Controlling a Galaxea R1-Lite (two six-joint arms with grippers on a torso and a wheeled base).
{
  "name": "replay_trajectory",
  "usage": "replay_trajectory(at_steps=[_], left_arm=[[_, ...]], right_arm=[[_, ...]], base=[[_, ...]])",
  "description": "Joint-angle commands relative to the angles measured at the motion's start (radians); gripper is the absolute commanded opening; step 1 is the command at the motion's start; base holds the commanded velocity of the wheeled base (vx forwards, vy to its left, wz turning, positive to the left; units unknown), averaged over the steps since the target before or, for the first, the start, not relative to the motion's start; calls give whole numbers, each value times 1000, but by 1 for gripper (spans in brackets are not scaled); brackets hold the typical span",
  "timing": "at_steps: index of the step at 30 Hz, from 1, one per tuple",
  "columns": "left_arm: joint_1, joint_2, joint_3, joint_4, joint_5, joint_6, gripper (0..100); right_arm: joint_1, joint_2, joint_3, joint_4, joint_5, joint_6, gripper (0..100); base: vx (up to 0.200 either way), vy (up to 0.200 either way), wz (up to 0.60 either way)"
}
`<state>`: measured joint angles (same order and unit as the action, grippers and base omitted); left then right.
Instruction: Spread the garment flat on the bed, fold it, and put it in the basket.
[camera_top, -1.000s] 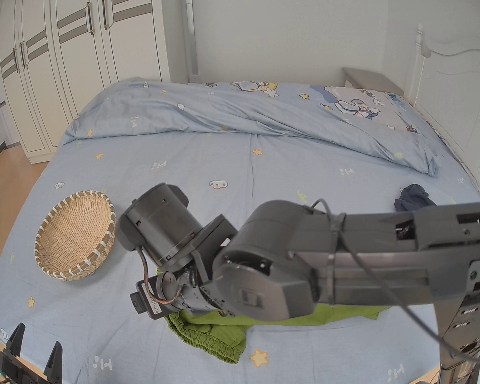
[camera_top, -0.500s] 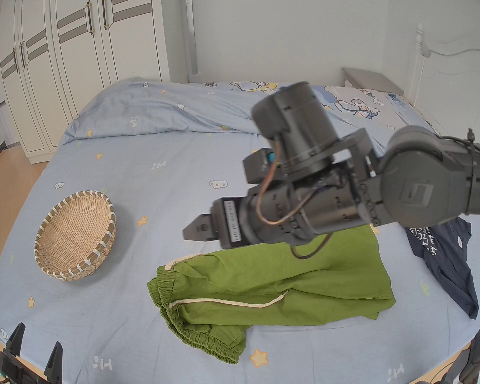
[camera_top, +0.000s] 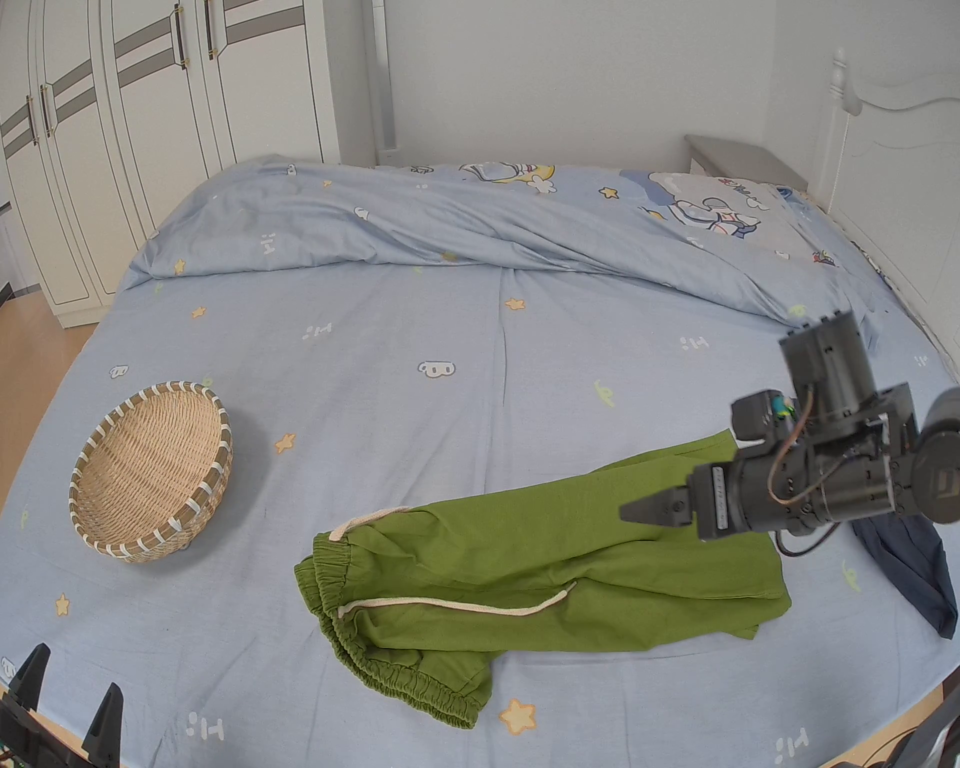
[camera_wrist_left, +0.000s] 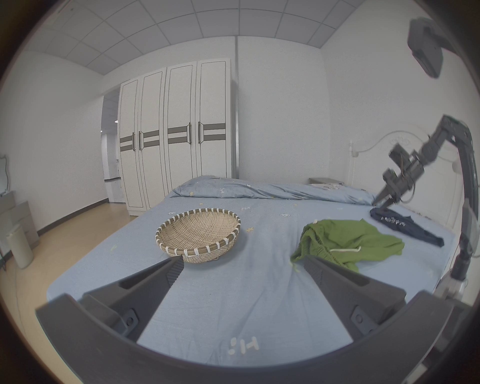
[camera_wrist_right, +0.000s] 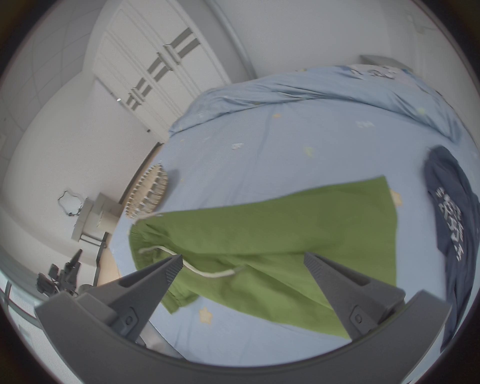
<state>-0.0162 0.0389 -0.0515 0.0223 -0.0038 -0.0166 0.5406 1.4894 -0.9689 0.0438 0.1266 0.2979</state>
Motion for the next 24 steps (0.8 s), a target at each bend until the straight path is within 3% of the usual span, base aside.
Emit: replay_trajectory(at_steps=[1, 4, 7, 10, 11, 12, 13, 15, 21, 22, 24], left_arm=[[-56, 173, -291, 168, -44, -120, 100], [-126, 358, -283, 205, -162, -137, 100], [-162, 483, -281, 205, -226, -177, 100], [-229, 717, -306, 200, -358, -302, 100], [-232, 725, -307, 200, -364, -309, 100], [-269, 809, -314, 199, -443, -370, 100], [-269, 809, -314, 199, -443, -370, 100], [-292, 964, -306, 151, -533, -422, 100], [-337, 1204, -275, -10, -582, -436, 100], [-390, 1313, -275, -61, -581, -468, 100], [-424, 1369, -272, -137, -579, -569, 100]], right_arm=[[-166, -256, 230, -107, 42, -31, 100], [-166, -305, 257, -105, 42, -31, 100], [-168, -319, 277, -98, 41, -31, 100], [-171, -336, 319, -93, 39, -31, 100], [-171, -336, 320, -93, 39, -31, 100], [-176, -336, 320, -94, 39, -31, 100], [-176, -336, 320, -94, 39, -31, 100], [-177, -333, 325, -96, 39, -31, 100], [-177, -327, 325, -96, 41, -31, 100], [-177, -327, 326, -96, 41, -31, 100], [-177, -324, 326, -96, 41, -31, 100]], base=[[0, 0, 0], [0, 0, 0], [0, 0, 0], [0, 0, 0], [0, 0, 0], [0, 0, 0], [0, 0, 0], [0, 0, 0], [0, 0, 0], [0, 0, 0], [0, 0, 0]])
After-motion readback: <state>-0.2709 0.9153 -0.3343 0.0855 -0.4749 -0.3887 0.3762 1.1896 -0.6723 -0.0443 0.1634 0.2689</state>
